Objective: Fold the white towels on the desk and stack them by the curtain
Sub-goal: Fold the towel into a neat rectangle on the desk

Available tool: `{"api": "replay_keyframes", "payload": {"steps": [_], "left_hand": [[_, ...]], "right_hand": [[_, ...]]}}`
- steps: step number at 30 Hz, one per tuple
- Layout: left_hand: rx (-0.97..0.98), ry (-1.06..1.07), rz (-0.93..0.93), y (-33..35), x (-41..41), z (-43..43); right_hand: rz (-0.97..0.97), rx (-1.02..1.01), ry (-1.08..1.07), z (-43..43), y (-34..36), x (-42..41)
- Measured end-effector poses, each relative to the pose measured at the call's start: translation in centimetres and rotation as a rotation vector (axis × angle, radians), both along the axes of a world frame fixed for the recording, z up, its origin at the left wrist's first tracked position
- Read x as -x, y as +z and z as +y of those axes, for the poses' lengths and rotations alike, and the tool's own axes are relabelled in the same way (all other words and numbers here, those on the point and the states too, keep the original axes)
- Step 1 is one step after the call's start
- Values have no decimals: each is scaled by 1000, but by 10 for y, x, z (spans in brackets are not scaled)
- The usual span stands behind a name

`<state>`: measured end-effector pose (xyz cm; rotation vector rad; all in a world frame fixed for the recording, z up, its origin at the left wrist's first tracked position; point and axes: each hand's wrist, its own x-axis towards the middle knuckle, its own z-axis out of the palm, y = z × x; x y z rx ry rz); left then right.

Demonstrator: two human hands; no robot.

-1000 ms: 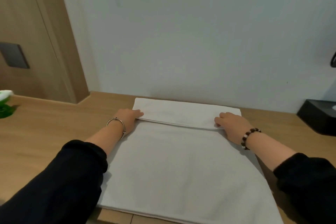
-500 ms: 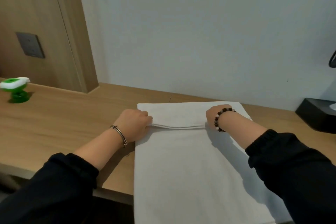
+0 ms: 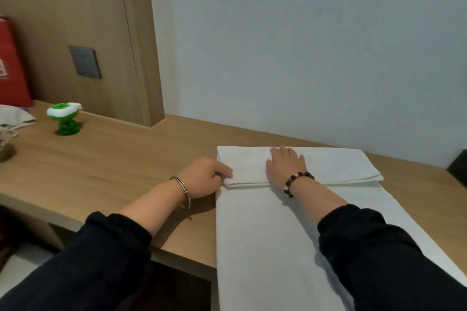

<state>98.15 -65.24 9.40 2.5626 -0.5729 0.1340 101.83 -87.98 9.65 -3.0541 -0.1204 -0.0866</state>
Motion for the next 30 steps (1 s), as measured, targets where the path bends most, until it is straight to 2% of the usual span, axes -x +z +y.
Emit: {"api": "replay_keyframes", "payload": {"steps": [2, 4, 6, 10, 20, 22, 25, 27, 30], "left_hand": [[272, 162, 91, 3, -10, 10], [387, 299, 65, 5, -25, 18], [384, 343, 99, 5, -40, 21], [465, 271, 299, 0, -62, 13], [226, 209, 125, -5, -88, -3], [312, 234, 162, -5, -93, 2], [535, 276, 382, 2, -100, 5], [524, 268, 483, 5, -104, 5], [480, 240, 467, 4, -100, 8]], "right_hand": [[75, 35, -21, 1, -21, -3], [66, 33, -20, -3, -28, -7], [53, 38, -20, -4, -29, -7], [28, 37, -15, -4, -30, -4], [-9, 25, -4, -8, -34, -6], [-13, 25, 1, -8, -34, -7], [-20, 28, 6, -9, -36, -8], [-16, 30, 2, -9, -35, -8], [-6, 45, -2, -7, -33, -5]]}}
